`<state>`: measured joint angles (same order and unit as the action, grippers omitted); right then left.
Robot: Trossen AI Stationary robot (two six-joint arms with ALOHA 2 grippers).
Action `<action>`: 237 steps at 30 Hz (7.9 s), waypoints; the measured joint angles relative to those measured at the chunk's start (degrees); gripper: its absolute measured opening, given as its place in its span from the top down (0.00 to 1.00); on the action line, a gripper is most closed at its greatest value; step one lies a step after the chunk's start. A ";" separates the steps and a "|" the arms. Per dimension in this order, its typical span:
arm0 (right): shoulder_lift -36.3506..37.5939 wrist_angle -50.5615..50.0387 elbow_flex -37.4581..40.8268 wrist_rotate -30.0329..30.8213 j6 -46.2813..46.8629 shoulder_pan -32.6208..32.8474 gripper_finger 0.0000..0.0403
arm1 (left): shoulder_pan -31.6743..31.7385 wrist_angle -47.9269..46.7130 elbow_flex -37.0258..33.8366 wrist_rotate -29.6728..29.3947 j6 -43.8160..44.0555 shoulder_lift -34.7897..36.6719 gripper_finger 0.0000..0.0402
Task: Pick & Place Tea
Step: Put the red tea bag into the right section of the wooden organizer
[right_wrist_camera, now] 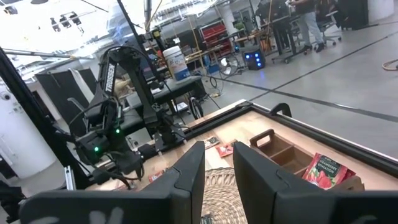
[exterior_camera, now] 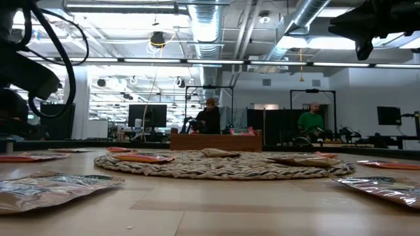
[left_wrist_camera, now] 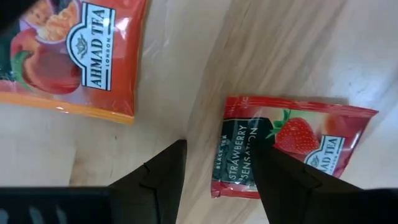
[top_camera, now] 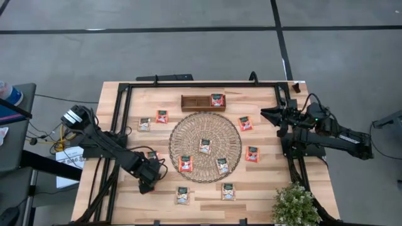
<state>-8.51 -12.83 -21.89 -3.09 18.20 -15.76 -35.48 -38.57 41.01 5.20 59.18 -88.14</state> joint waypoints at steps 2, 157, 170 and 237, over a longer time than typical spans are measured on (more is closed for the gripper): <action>-0.02 -0.01 0.00 0.00 0.00 0.02 0.81 | 0.00 0.82 0.07 0.25 -0.12 -0.64 0.57; -78.16 13.10 -40.61 -5.50 -11.15 2.63 1.00 | 30.25 7.26 39.70 -55.60 -71.59 -5.46 0.76; -78.16 8.91 -40.61 -4.52 -10.36 -4.81 1.00 | 29.05 -7.79 39.74 -66.73 -63.63 -5.46 0.52; -77.09 36.65 -17.14 -1.78 -5.12 -18.04 1.00 | 31.58 36.13 -24.80 -45.79 -27.63 65.71 0.52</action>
<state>-85.60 23.82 -39.03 -4.88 13.08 -33.80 -3.90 -2.44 16.21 -40.60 31.56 -22.44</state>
